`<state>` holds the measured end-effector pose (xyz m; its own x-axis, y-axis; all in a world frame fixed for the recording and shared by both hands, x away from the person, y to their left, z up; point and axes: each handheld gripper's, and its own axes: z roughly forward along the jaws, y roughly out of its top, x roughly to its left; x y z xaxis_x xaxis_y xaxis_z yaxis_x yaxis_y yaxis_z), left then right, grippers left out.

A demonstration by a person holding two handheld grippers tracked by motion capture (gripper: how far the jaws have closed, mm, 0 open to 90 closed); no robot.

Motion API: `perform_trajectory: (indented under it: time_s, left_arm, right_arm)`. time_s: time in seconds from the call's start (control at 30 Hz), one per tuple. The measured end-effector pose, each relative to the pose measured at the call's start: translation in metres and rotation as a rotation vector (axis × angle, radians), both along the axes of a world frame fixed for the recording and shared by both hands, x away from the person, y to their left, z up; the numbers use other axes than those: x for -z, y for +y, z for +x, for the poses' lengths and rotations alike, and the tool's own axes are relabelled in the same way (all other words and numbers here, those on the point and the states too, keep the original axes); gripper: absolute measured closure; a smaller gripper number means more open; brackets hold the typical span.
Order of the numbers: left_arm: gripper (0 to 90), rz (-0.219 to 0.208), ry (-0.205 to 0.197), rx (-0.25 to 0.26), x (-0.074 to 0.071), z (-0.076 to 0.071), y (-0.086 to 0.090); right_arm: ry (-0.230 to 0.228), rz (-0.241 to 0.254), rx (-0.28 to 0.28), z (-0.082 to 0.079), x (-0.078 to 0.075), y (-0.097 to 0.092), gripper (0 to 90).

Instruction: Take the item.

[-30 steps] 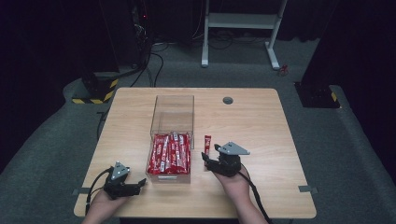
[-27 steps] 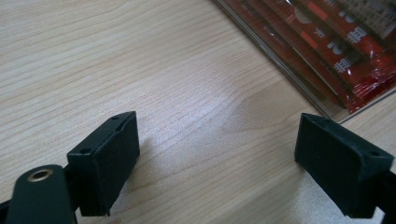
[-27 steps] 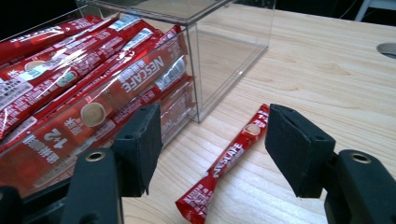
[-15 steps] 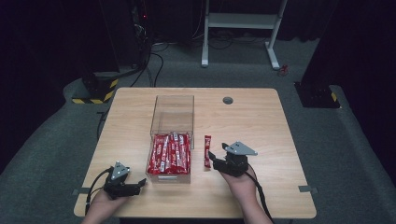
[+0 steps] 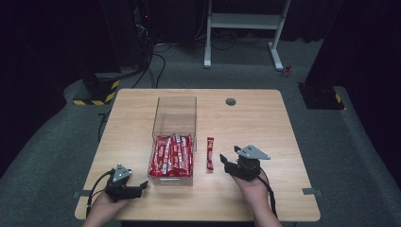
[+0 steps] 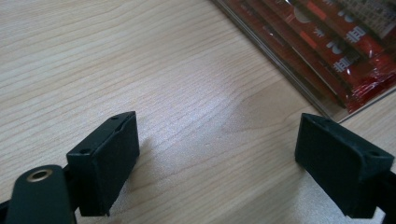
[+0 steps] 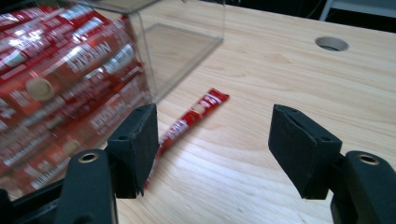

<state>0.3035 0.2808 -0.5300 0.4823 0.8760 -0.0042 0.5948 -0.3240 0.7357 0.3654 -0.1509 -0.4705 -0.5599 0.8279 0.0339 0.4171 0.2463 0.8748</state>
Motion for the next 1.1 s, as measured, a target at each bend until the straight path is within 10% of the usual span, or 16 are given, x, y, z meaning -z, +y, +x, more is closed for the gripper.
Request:
perform_trajectory:
  time_s: [0.3,0.83,1.1]
  left_arm:
    - [14.0,0.001,-0.002,0.0,0.0,0.0,0.0]
    - [14.0,0.004,-0.002,0.001,0.0,0.0,0.0]
    - [14.0,0.004,-0.002,0.002,0.0,0.0,0.0]
  right_arm:
    - [0.022,-0.037,0.043,-0.006,0.014,-0.03,32.0]
    - [0.203,-0.193,0.173,-0.01,0.053,-0.089,16.7]
    - [0.23,-0.174,0.188,-0.009,0.054,-0.092,13.2]
